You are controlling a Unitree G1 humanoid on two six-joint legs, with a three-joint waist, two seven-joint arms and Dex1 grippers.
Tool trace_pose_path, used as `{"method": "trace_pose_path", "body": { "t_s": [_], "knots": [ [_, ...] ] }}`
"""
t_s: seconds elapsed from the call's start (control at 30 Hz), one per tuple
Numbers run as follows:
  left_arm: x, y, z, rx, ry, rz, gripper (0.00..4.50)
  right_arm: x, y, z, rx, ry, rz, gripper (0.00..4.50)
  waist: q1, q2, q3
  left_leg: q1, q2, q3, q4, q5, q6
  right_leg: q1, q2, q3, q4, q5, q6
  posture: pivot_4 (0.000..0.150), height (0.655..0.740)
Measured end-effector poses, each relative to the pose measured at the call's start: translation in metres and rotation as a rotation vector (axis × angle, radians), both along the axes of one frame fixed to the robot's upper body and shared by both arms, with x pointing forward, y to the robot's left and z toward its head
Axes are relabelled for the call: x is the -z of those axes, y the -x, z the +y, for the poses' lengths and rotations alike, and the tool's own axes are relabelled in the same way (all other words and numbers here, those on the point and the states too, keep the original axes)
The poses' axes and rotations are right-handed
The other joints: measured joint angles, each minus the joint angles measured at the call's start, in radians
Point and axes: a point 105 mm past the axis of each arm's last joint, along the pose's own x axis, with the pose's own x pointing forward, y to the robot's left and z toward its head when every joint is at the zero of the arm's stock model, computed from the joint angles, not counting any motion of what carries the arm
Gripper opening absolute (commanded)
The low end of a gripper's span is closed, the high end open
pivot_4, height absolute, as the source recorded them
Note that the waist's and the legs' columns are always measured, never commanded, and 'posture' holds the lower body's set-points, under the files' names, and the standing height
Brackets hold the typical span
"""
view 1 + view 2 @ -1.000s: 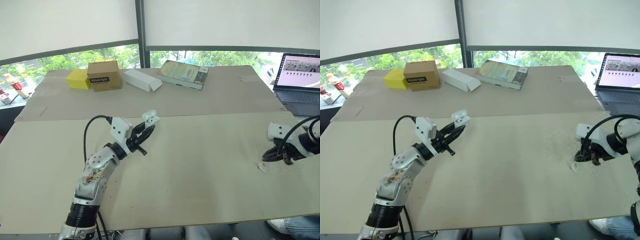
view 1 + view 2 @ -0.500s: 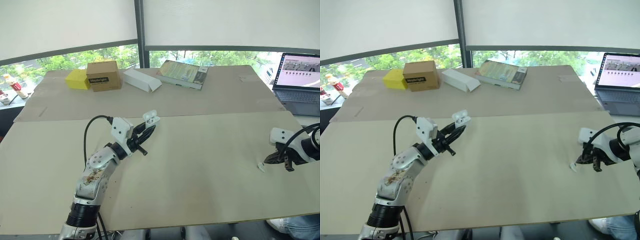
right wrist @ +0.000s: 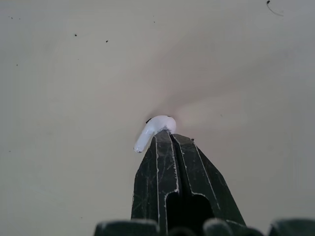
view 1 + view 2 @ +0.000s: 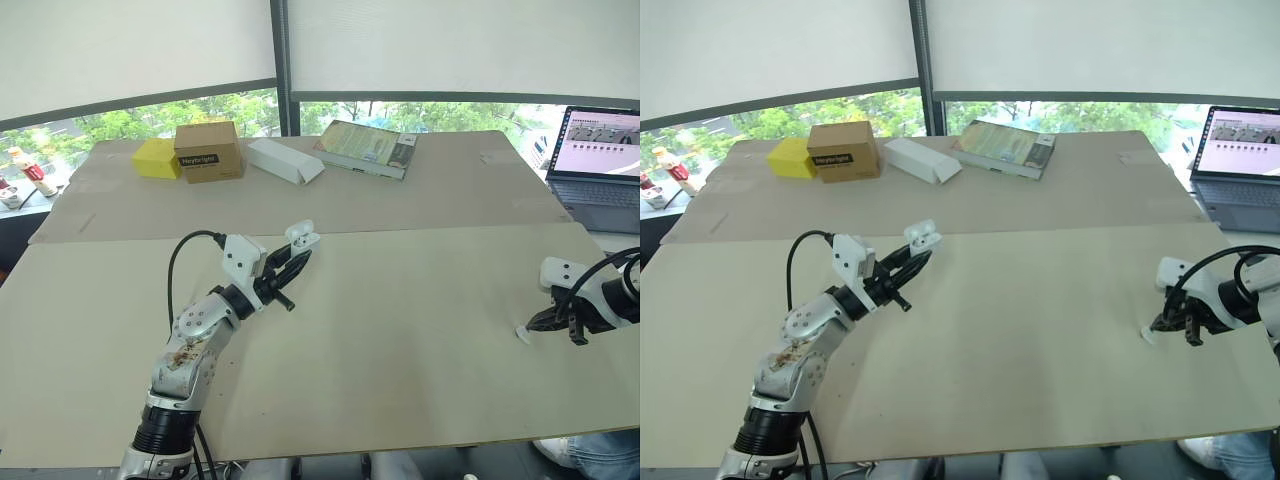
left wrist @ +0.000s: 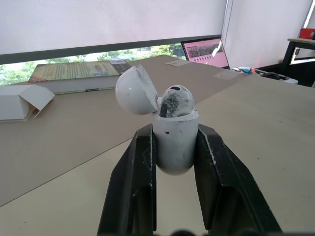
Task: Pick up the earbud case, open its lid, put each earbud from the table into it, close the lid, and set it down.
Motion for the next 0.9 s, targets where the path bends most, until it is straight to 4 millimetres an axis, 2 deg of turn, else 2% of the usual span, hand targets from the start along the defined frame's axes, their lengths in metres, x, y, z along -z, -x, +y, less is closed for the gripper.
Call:
{"method": "trace_pose_path", "body": {
  "t_s": [0.67,0.8,0.9],
  "knots": [
    [0.0,0.0,0.0,0.008,-0.007,0.0,0.55,0.008,0.018,0.022,-0.009,-0.09,0.093,0.01,0.006,0.0,0.0,0.0,0.0,0.0,0.001,0.0,0.0,0.0,0.0,0.0,0.0,0.0,0.0,0.15,0.74],
    [0.0,0.001,0.0,0.009,-0.007,0.0,0.55,0.0,0.014,0.026,0.027,-0.139,0.086,0.01,0.004,0.0,0.0,0.0,0.0,0.0,0.001,0.0,0.0,0.0,0.0,0.0,0.0,0.0,0.0,0.15,0.74],
    [0.001,0.001,0.0,0.009,-0.008,0.0,0.55,-0.021,0.003,0.029,0.048,-0.164,0.038,0.01,0.004,0.0,0.0,0.0,0.0,0.0,0.0,0.0,0.0,0.0,0.0,0.0,0.0,0.0,0.0,0.15,0.74]
  ]
}}
